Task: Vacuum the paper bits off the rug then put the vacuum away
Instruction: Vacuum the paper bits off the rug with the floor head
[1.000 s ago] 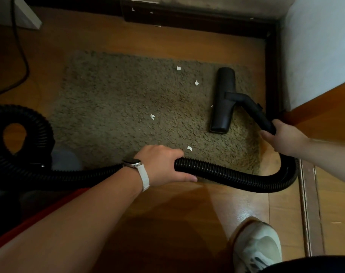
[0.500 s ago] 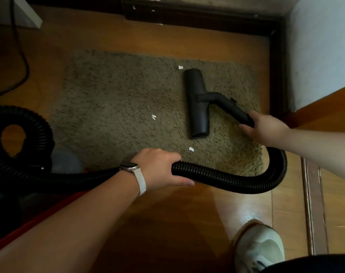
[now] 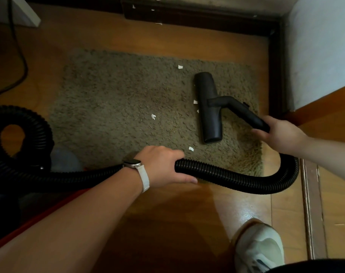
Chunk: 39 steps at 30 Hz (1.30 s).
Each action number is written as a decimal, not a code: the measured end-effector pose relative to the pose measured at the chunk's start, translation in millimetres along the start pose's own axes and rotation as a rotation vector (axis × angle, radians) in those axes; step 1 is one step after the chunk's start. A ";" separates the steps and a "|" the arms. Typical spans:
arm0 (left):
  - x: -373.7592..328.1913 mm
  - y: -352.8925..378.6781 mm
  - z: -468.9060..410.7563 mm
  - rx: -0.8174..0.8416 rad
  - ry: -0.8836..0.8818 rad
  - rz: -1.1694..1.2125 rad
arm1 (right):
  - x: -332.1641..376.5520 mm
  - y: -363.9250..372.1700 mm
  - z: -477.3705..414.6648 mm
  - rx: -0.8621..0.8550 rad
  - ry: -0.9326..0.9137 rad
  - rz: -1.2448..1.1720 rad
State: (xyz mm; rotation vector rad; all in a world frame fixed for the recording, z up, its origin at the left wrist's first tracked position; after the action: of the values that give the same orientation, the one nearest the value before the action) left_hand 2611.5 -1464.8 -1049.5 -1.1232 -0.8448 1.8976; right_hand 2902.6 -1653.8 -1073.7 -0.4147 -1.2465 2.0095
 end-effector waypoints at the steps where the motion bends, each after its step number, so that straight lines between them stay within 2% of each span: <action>1: -0.6 0.0 -1.5 0.002 0.002 0.000 | -4.6 0.1 2.1 -0.008 0.020 -0.016; 9: -5.0 -1.9 -5.5 0.001 0.015 -0.010 | -19.2 -2.4 3.3 -0.006 0.077 -0.054; 20: 3.1 5.1 3.4 0.026 -0.013 -0.004 | 37.1 -8.1 -19.1 0.056 -0.113 0.075; 28: 0.4 0.6 -1.3 -0.011 -0.002 -0.003 | -0.1 -8.4 -8.0 0.013 0.033 0.012; 39: 0.2 -3.9 -2.4 -0.037 -0.001 0.022 | -6.2 -15.1 -5.7 -0.073 0.077 -0.113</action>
State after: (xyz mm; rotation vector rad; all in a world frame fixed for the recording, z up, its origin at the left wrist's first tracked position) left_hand 2614.7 -1462.3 -1047.3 -1.1587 -0.8740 1.9077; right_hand 2916.5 -1650.6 -1063.9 -0.4425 -1.2697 1.8412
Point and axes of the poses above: each hand's wrist, its own z-axis away from the middle knuckle, its own y-axis out of the palm, x = y × z, the point moved 3 cm from there along -z, towards the middle knuckle, and after that the axes turned 6 degrees about z, right-handed, at the moved point
